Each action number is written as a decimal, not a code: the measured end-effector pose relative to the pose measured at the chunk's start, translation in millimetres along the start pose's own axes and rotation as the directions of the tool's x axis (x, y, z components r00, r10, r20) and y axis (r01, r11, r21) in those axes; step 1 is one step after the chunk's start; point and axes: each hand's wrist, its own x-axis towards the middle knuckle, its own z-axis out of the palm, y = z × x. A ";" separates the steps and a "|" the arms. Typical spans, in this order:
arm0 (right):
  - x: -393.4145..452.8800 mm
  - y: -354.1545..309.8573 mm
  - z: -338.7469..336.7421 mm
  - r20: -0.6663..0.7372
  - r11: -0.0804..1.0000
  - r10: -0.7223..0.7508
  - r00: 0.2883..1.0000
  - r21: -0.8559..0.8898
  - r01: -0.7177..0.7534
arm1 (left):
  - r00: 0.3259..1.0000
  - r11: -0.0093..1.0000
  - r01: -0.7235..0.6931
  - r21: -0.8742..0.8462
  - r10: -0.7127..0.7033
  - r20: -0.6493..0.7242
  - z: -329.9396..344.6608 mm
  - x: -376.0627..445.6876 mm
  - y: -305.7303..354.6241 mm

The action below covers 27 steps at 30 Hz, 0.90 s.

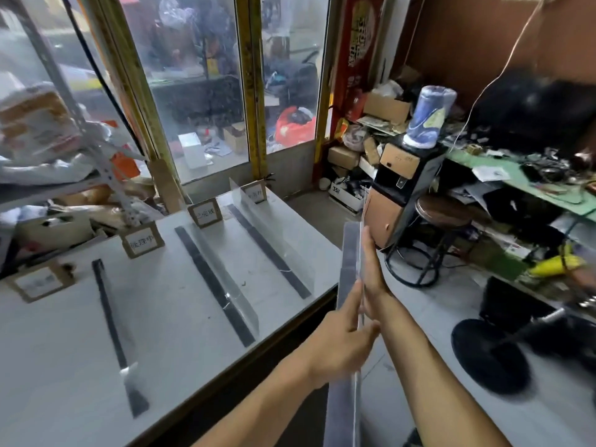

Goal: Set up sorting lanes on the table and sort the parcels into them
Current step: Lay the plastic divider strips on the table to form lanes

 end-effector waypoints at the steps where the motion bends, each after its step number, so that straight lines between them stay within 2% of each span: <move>1: 10.5 -2.1 -6.9 -0.004 1.000 0.020 1.000 -0.019 -0.020 | 1.000 1.000 -0.003 -0.016 0.003 0.004 1.9 9.9 1.7; 7: 85.3 -6.1 -28.1 0.039 0.997 0.083 0.996 -0.011 -0.082 | 1.000 1.000 0.001 -0.018 -0.002 -0.022 -5.1 82.1 7.0; 12: 182.2 -11.6 -16.0 0.158 0.993 0.095 0.983 -0.079 -0.084 | 0.993 0.997 0.041 -0.062 -0.047 -0.106 -41.0 167.0 1.4; 17: 275.2 -34.8 6.5 0.335 0.980 0.158 0.929 -0.167 -0.106 | 0.966 0.987 0.107 -0.124 -0.132 -0.224 -85.8 246.4 4.2; 21: 318.4 -61.7 42.0 0.401 0.964 0.233 0.886 -0.217 -0.155 | 0.931 0.973 0.167 -0.157 -0.209 -0.299 -119.8 293.5 0.3; 25: 387.0 -33.6 64.4 0.528 0.953 0.298 0.795 -0.217 -0.213 | 0.874 0.946 0.311 -0.095 -0.324 -0.361 -141.6 324.0 -11.9; 27: 412.3 -20.5 77.5 0.528 0.927 0.374 0.763 -0.226 -0.298 | 0.843 0.919 0.386 -0.084 -0.388 -0.372 -149.1 336.9 -20.1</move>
